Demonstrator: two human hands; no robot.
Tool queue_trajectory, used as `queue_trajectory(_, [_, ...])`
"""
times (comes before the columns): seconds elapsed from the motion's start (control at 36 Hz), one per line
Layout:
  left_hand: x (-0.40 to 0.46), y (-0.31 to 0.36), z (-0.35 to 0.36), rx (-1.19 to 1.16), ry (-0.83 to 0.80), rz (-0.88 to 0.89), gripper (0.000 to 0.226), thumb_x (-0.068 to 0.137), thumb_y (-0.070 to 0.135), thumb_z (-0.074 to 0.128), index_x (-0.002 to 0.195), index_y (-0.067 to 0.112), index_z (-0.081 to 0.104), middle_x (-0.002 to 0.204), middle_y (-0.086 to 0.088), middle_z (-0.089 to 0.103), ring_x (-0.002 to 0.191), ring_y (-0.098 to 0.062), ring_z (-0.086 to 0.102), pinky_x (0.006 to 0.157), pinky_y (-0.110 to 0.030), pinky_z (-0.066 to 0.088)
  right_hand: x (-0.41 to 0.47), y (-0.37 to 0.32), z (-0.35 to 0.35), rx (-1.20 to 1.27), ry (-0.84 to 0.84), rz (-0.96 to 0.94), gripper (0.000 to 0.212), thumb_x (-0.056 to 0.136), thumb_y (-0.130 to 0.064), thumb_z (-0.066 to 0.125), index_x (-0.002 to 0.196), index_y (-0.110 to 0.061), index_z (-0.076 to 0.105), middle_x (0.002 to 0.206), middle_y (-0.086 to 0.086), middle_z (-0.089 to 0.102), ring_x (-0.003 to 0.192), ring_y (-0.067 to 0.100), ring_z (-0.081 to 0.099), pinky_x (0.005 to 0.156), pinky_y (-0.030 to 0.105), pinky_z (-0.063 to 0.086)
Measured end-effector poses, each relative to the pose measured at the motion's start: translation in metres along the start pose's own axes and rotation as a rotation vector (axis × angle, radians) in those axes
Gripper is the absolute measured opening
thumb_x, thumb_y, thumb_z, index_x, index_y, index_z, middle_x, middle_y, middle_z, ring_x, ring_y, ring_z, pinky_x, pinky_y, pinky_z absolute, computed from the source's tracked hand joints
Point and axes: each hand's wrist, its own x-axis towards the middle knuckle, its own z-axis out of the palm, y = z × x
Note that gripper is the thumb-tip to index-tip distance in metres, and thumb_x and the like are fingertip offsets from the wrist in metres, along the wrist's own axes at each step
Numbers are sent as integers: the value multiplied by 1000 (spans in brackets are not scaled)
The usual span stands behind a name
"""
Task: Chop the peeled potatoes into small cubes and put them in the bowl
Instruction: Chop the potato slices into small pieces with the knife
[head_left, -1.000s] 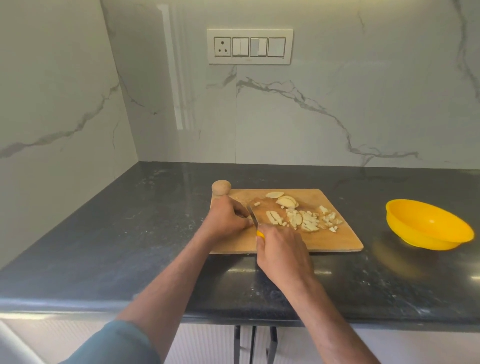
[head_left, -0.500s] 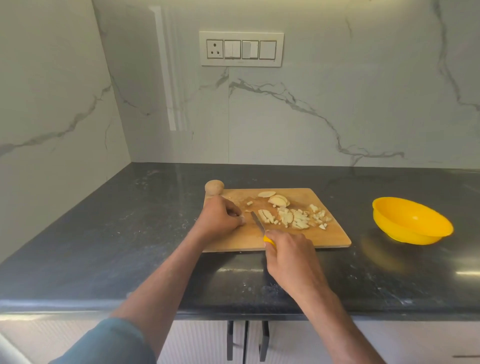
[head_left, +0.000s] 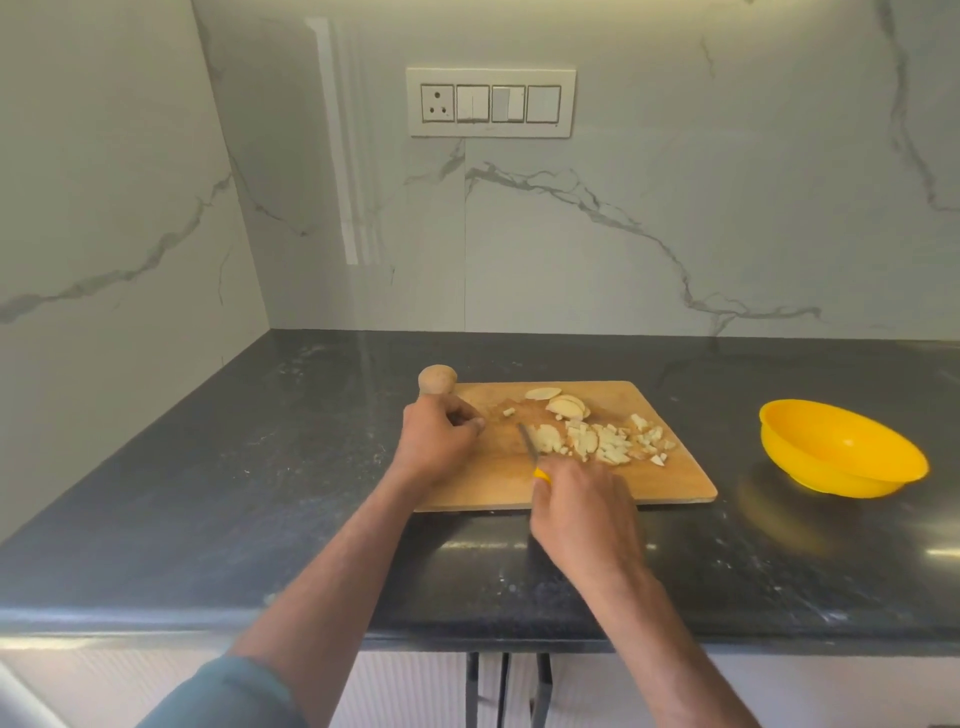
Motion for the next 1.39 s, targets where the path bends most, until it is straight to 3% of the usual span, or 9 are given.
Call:
queue_trajectory(0.14, [1, -2, 3, 31, -26, 28, 7, 92, 21, 73, 92, 17, 79, 91, 5, 72, 86, -8, 65, 71, -15, 49, 2, 10, -15, -17, 40, 63, 20, 99, -27, 56, 107, -18, 72, 92, -2, 75, 80, 18, 70, 43, 12, 21])
queue_trajectory(0.28, [0, 0, 4, 58, -24, 57, 6, 91, 18, 74, 89, 15, 79, 86, 6, 72, 82, -7, 64, 68, -15, 49, 18, -11, -8, -3, 61, 0, 21, 100, -26, 56, 108, -15, 71, 86, -1, 72, 62, 12, 50, 44, 12, 21])
queue_trajectory(0.44, [-2, -1, 3, 89, -21, 74, 6, 89, 19, 74, 86, 16, 79, 82, 4, 73, 81, -7, 65, 70, -17, 51, 38, -26, 8, -75, -15, -3, 9, 97, -17, 59, 100, -13, 66, 88, 2, 64, 68, 21, 51, 57, 30, 42])
queue_trajectory(0.56, [-1, -1, 2, 85, -55, 68, 8, 90, 22, 74, 93, 16, 79, 88, 4, 73, 83, -6, 66, 77, -23, 56, 32, -7, 7, -53, -7, 75, 12, 97, -20, 61, 103, -13, 69, 80, -2, 65, 63, 15, 58, 52, 22, 49])
queue_trajectory(0.69, [2, 2, 6, 86, -121, 62, 8, 91, 22, 75, 96, 16, 78, 92, 5, 71, 86, -7, 63, 72, -16, 49, 24, 27, -16, 9, 24, 31, 29, 98, -24, 60, 125, -19, 69, 90, -2, 77, 58, 9, 57, 51, 5, 30])
queue_trajectory(0.83, [16, 10, 17, 90, -138, 106, 9, 94, 17, 71, 100, 16, 77, 94, 10, 67, 89, -8, 62, 74, -12, 47, 36, 59, -21, 46, 133, 38, 29, 94, -25, 64, 121, -18, 71, 94, 8, 77, 85, 34, 71, 75, 41, 57])
queue_trajectory(1.03, [58, 30, 43, 256, -238, 245, 19, 96, 12, 67, 105, 24, 79, 102, 6, 69, 84, -5, 58, 68, -17, 45, 40, 73, -15, 57, 193, 94, 27, 93, -26, 65, 118, -18, 72, 96, 8, 77, 88, 36, 68, 73, 42, 54])
queue_trajectory(1.22, [95, 38, 55, 358, -296, 222, 25, 96, 14, 66, 116, 24, 75, 100, 11, 65, 106, -16, 64, 97, -40, 53, 36, 76, -14, 87, 174, 80, 28, 94, -30, 64, 120, -21, 71, 91, 8, 76, 84, 33, 68, 68, 38, 53])
queue_trajectory(1.39, [111, 44, 71, 453, -504, 215, 40, 104, 23, 56, 144, 27, 57, 146, 3, 58, 133, -22, 54, 114, -41, 41, 40, 73, -12, 63, 160, 18, 30, 96, -33, 61, 124, -24, 69, 92, 4, 76, 83, 27, 70, 69, 36, 55])
